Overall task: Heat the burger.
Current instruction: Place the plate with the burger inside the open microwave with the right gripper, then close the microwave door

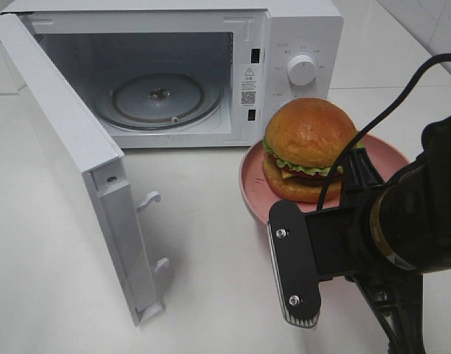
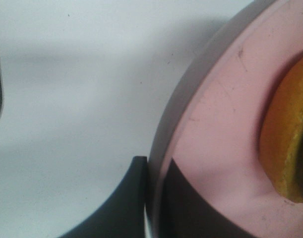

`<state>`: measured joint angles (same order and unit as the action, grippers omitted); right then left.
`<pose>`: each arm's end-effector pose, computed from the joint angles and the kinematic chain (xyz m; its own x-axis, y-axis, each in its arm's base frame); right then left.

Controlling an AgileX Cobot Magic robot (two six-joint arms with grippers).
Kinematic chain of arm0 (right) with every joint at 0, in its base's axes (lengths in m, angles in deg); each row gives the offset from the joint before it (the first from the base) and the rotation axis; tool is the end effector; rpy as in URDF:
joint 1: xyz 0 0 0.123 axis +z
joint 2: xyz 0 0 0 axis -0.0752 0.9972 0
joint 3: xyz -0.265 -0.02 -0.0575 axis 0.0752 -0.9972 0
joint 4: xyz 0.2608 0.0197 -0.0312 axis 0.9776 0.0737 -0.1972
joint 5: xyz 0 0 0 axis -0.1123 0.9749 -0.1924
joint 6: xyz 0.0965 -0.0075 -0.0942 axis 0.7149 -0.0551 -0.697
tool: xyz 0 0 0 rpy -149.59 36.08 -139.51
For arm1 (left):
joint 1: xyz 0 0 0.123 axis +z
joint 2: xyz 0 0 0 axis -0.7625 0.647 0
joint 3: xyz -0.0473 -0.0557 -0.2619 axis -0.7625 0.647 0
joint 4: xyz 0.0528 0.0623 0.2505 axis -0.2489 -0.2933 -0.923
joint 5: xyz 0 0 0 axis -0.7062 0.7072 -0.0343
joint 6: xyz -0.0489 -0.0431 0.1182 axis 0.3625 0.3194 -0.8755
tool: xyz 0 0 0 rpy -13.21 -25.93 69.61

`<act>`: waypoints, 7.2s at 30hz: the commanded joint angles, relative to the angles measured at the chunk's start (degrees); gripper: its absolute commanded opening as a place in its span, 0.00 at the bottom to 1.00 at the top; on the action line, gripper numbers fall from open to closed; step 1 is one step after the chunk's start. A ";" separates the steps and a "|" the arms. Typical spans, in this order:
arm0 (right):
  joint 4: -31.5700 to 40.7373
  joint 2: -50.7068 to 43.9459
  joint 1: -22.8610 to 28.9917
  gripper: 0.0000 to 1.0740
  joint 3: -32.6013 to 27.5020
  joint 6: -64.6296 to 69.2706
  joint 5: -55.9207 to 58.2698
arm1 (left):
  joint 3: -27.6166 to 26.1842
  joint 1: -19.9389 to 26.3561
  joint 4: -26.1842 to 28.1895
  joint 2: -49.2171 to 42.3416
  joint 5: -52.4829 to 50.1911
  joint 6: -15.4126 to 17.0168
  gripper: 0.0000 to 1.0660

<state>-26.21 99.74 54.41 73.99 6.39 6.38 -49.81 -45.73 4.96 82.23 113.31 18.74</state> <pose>0.1756 0.1871 0.1356 0.1364 -0.9906 0.0145 -0.8599 -0.1256 -0.4948 0.0544 -0.0171 0.2679 -0.4494 -0.0730 -0.8903 0.0505 0.9930 -0.1069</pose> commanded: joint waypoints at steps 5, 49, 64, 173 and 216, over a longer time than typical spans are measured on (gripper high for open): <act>-1.38 -0.69 -2.18 0.00 0.29 -8.31 -6.42 | 0.11 -0.06 0.11 -0.34 -0.86 0.06 0.94; 34.55 4.13 -21.37 0.00 7.16 -75.75 -22.35 | 0.11 -0.06 0.11 -0.34 -0.86 0.06 0.94; 33.29 13.98 -21.37 0.00 18.51 -75.34 -20.34 | 0.11 -0.06 0.11 -0.34 -0.86 0.06 0.94; 26.47 56.61 -22.00 0.67 75.92 -59.82 -7.91 | 0.11 -0.06 0.11 -0.34 -0.86 0.06 0.94; 28.02 17.02 -22.00 0.71 24.92 -38.73 -16.04 | 0.11 -0.06 0.11 -0.34 -0.86 0.06 0.94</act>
<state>1.92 118.82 32.41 100.75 -34.87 -9.66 -49.81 -45.73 4.96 82.23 113.31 18.74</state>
